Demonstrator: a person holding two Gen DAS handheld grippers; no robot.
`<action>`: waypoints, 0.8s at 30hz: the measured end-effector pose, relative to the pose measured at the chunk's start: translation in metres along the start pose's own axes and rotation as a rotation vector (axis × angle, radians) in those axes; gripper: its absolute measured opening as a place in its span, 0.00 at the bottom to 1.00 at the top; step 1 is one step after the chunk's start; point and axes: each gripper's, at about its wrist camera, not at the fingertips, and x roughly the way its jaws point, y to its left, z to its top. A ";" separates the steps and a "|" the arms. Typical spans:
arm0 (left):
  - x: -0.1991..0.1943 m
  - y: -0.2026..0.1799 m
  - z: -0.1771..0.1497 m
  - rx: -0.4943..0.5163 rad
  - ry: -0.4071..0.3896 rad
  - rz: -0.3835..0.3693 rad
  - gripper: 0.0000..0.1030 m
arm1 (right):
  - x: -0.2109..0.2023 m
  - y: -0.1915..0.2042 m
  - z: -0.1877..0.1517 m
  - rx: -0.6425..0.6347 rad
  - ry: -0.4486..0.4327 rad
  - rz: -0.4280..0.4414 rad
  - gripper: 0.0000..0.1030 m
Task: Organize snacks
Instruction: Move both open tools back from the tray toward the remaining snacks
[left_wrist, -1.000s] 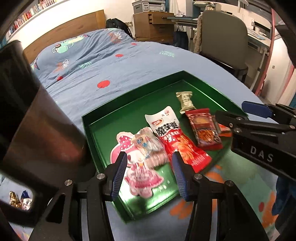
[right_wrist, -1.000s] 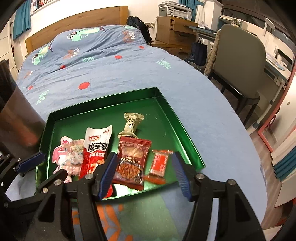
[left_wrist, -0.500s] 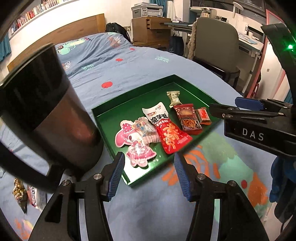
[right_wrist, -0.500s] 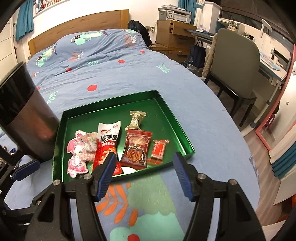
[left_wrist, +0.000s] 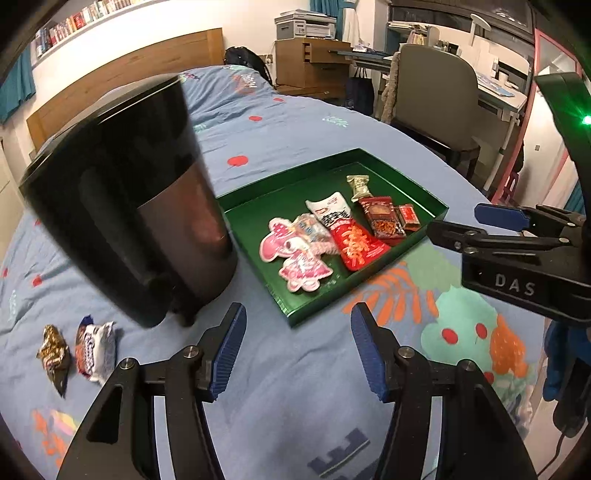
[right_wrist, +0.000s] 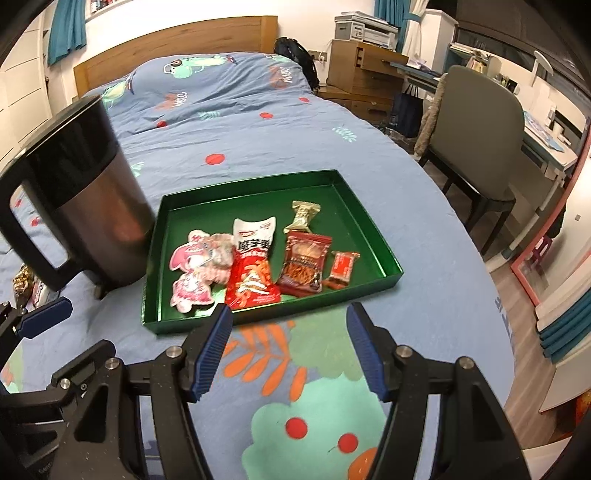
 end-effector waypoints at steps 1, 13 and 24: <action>-0.003 0.003 -0.003 -0.006 0.001 0.001 0.52 | -0.002 0.002 -0.001 -0.002 0.000 0.001 0.84; -0.035 0.050 -0.042 -0.084 -0.010 0.055 0.52 | -0.030 0.050 -0.018 -0.074 0.016 0.025 0.84; -0.054 0.090 -0.088 -0.137 0.005 0.093 0.52 | -0.053 0.091 -0.036 -0.115 0.031 0.054 0.84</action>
